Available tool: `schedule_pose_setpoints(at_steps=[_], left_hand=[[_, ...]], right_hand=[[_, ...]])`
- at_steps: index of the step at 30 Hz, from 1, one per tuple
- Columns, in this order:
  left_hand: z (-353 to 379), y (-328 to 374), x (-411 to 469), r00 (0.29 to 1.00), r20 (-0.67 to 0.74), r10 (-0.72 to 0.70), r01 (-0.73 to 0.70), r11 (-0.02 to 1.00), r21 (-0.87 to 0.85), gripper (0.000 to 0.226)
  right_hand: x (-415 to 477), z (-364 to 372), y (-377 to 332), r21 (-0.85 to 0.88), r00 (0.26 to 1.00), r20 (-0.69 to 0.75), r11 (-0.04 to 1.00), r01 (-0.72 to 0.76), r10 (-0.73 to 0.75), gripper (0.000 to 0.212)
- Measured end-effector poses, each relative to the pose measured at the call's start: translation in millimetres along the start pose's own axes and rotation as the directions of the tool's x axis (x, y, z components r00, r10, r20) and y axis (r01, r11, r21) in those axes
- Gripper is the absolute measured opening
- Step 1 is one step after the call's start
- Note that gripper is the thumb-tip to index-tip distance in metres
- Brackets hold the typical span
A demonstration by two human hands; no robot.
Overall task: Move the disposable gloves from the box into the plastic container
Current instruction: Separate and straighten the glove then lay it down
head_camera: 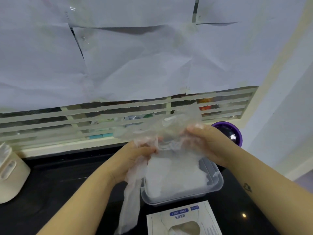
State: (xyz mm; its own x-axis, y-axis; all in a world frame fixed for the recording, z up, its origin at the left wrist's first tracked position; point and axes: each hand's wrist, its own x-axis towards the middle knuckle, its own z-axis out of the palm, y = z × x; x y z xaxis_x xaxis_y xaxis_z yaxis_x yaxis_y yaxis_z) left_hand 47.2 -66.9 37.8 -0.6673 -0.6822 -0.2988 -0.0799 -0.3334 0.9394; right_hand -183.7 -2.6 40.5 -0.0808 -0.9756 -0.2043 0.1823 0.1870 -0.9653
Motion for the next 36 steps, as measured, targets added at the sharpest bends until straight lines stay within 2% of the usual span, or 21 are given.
schedule_pose_setpoints(at_steps=[4, 7, 9, 11, 13, 15, 17, 18, 19, 20, 21, 23, 25, 27, 29, 31, 33, 34, 35, 36], left_hand=[[-9.0, -5.0, -2.0, 0.999, -0.04, -0.007, 0.011, 0.997, 0.081, 0.026], [-22.6, -13.8, 0.1, 0.998, -0.054, -0.037, 0.044, 0.989, 0.143, 0.025], [-31.8, -20.0, -2.5, 0.991, -0.099, -0.085, 0.102, 0.978, 0.182, 0.033], [-42.3, -28.7, -5.0, 0.982, -0.12, -0.144, 0.161, 0.975, 0.154, 0.029], [-51.4, -34.2, -6.7, 0.955, -0.239, -0.176, 0.222, 0.957, 0.185, 0.026], [-60.8, -38.4, -4.4, 0.89, -0.451, -0.068, 0.223, 0.927, 0.3, 0.032], [-59.3, -34.7, -2.3, 0.799, -0.58, 0.161, 0.141, 0.887, 0.439, 0.031], [-52.4, -30.1, -0.4, 0.781, -0.564, 0.269, 0.088, 0.846, 0.525, 0.029], [-42.5, -24.9, 1.8, 0.795, -0.492, 0.354, 0.04, 0.779, 0.626, 0.027], [-30.9, -21.0, 6.2, 0.834, -0.377, 0.404, 0.007, 0.675, 0.738, 0.025], [-19.4, -19.3, 13.1, 0.88, -0.24, 0.411, -0.015, 0.528, 0.849, 0.025], [0.6, -24.6, 34.2, 0.949, 0.003, 0.316, -0.072, 0.206, 0.976, 0.03], [14.7, -35.6, 57.3, 0.984, 0.101, 0.147, -0.099, -0.023, 0.995, 0.036], [23.7, -49.4, 75.1, 0.995, 0.097, -0.016, -0.098, -0.162, 0.982, 0.04], [29.9, -61.0, 86.2, 0.988, 0.072, -0.133, -0.101, -0.222, 0.97, 0.042], [33.7, -68.0, 92.6, 0.978, 0.06, -0.201, -0.1, -0.195, 0.976, 0.045], [34.0, -74.0, 98.2, 0.968, 0.07, -0.242, -0.107, -0.144, 0.984, 0.047], [33.8, -77.1, 101.0, 0.964, 0.076, -0.255, -0.108, -0.115, 0.987, 0.048], [33.3, -80.3, 103.5, 0.961, 0.079, -0.265, -0.105, -0.086, 0.991, 0.048], [33.5, -84.6, 106.7, 0.958, 0.081, -0.275, -0.103, -0.063, 0.993, 0.048]], right_hand=[[3.0, 0.6, 8.9, -0.284, 0.977, -0.203, 0.959, 0.008, -0.068, 0.026], [9.5, 3.1, 14.4, -0.431, 0.919, -0.341, 0.902, 0.034, -0.198, 0.028], [14.9, 0.1, 23.9, -0.473, 0.895, -0.382, 0.881, 0.025, -0.231, 0.028], [21.2, -5.1, 38.6, -0.505, 0.902, -0.378, 0.863, -0.011, -0.21, 0.025], [27.0, -9.5, 55.0, -0.537, 0.913, -0.373, 0.841, -0.068, -0.164, 0.026], [30.6, -15.5, 68.4, -0.588, 0.922, -0.365, 0.8, -0.123, -0.126, 0.029], [33.4, -19.9, 77.8, -0.665, 0.933, -0.339, 0.732, -0.148, -0.12, 0.029], [34.0, -22.0, 80.6, -0.707, 0.938, -0.321, 0.691, -0.147, -0.128, 0.027], [34.3, -23.4, 82.8, -0.75, 0.945, -0.295, 0.646, -0.139, -0.139, 0.024], [35.5, -23.9, 84.8, -0.787, 0.952, -0.27, 0.604, -0.13, -0.146, 0.022], [36.0, -23.2, 85.1, -0.824, 0.959, -0.243, 0.553, -0.125, -0.146, 0.02], [38.4, -23.3, 86.3, -0.931, 0.974, -0.165, 0.349, -0.103, -0.152, 0.021], [42.1, -22.7, 88.1, -0.985, 0.986, -0.091, 0.16, -0.068, -0.141, 0.03], [41.7, -21.8, 84.4, -0.986, 0.987, -0.108, 0.139, -0.09, -0.123, 0.03], [37.6, -24.2, 82.7, -0.986, 0.985, -0.1, 0.149, -0.079, -0.14, 0.038], [32.4, -27.4, 82.9, -0.996, 0.956, -0.038, 0.085, -0.014, -0.292, 0.052], [28.8, -21.9, 78.9, -0.998, 0.897, 0.05, 0.005, 0.058, -0.439, 0.053], [28.1, -17.4, 78.5, -0.994, 0.896, 0.106, -0.021, 0.107, -0.432, 0.049], [28.6, -11.5, 77.7, -0.987, 0.919, 0.149, -0.002, 0.159, -0.365, 0.044], [29.8, -6.0, 81.3, -0.984, 0.959, 0.149, 0.065, 0.169, -0.24, 0.04]])
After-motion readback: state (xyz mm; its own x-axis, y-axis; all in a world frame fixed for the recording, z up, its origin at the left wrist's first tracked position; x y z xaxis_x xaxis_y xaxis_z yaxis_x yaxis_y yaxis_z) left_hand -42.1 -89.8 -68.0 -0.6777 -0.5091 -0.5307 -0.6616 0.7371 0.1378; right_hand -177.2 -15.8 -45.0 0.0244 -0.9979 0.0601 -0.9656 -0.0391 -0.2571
